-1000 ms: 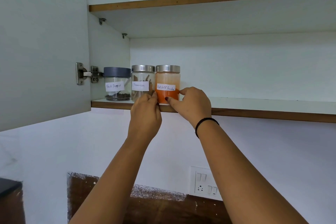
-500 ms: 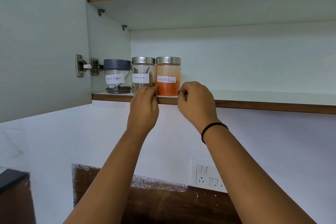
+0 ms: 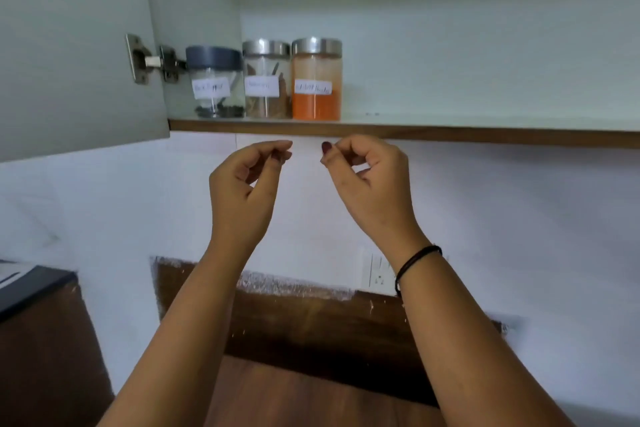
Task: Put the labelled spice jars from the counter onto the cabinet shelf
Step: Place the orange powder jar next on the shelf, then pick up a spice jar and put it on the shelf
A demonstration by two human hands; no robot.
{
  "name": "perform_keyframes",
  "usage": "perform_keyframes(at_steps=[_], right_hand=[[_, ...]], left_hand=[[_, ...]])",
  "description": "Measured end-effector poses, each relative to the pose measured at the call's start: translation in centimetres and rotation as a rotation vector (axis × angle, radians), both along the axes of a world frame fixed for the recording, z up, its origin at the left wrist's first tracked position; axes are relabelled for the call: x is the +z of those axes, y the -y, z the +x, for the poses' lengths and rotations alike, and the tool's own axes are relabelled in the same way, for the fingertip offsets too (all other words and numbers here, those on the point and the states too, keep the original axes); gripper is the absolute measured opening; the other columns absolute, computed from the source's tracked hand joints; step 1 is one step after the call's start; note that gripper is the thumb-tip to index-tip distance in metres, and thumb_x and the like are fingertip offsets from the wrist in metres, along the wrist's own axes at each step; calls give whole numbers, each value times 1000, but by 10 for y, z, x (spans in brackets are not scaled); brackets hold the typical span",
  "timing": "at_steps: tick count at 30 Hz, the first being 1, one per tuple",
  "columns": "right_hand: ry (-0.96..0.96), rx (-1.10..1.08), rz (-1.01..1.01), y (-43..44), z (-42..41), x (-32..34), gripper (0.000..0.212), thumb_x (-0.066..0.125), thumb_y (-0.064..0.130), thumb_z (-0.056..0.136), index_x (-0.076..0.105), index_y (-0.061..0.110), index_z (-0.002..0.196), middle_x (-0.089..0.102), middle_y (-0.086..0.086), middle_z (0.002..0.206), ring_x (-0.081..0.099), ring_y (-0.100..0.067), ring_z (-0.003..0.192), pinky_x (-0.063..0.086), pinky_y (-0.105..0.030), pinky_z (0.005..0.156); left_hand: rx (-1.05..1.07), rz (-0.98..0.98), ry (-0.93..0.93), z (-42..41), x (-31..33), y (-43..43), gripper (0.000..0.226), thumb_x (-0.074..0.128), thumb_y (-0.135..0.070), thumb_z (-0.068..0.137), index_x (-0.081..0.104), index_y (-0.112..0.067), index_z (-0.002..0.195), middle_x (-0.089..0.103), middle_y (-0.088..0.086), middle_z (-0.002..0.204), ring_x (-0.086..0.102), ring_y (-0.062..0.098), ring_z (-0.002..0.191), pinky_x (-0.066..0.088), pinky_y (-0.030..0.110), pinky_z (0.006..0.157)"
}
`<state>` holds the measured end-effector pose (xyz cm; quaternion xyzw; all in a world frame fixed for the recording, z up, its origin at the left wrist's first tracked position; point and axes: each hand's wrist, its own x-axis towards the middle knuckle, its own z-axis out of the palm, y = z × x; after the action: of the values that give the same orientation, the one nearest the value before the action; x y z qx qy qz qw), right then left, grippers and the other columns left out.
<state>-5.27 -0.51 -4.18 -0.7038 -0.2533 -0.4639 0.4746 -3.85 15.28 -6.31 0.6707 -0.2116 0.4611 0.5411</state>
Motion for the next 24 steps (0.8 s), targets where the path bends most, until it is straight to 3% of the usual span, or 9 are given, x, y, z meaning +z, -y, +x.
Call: perform_keyframes(at_steps=[2,7,11,16,24], right_hand=[[-42,33,0,-5,-6,-14,20,65,19,92,72,9,75,68,1,72,61,-9,72,48,-12,64],[-213,113,-17,-18,-25,-74,23,63,28,93,72,11,80,66,6,73,65,-16,75,60,-41,65],[-307,135,-62,-24,-37,-137,22,65,24,93,71,9,76,64,4,70,63,-16,72,56,-41,65],[-369,200,-24,-31,-46,-190,21,65,16,93,70,4,76,63,-4,64,62,-22,61,52,-47,50],[-470,185,-5,-40,-53,-242,23,63,18,94,70,3,77,63,-7,70,63,-25,64,52,-46,55]], left_hand=[[-21,-55,-50,-12,-18,-1,23,53,-9,99,72,-14,111,74,-2,104,69,10,102,53,19,90],[-59,-127,-191,-46,-82,-10,24,51,-5,99,71,-12,112,73,0,108,68,13,106,53,20,90],[-93,-72,-309,-66,-147,-23,24,52,1,97,69,-3,113,72,6,109,68,16,106,54,25,91],[-99,-44,-406,-75,-196,-32,21,54,-1,97,68,-2,113,72,5,108,68,15,103,53,21,86],[-102,-17,-567,-81,-248,-34,23,54,-2,97,68,-4,115,72,1,108,68,11,103,55,27,89]])
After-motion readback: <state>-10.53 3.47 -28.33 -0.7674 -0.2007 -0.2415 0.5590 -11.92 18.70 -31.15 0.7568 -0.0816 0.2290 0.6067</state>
